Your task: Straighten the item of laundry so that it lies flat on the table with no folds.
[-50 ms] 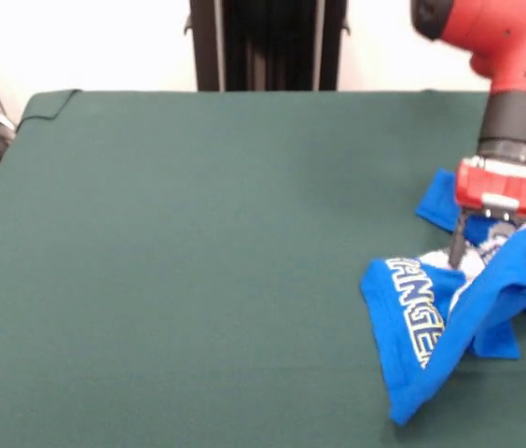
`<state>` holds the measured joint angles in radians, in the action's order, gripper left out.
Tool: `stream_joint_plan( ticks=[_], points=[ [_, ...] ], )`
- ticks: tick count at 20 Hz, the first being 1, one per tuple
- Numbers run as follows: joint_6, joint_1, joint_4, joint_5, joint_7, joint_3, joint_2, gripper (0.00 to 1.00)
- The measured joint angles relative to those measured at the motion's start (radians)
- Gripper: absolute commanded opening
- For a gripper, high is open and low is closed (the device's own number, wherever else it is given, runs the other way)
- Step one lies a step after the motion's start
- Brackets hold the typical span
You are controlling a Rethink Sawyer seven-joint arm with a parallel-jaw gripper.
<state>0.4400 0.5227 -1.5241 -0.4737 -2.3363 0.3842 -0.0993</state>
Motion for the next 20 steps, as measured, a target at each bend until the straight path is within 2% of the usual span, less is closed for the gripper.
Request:
stream_joint_plan(
  ticks=[3, 9, 15, 20],
  points=[
    [0.071, -0.059, 0.007, 0.074, 0.000, -0.053, -0.014, 1.00],
    [0.115, -0.127, 0.020, 0.119, 0.000, -0.124, -0.028, 1.00],
    [0.081, -0.111, 0.020, 0.057, 0.000, -0.133, -0.040, 1.00],
    [-0.117, -0.029, 0.021, -0.071, 0.000, -0.056, -0.043, 1.00]
  ],
)
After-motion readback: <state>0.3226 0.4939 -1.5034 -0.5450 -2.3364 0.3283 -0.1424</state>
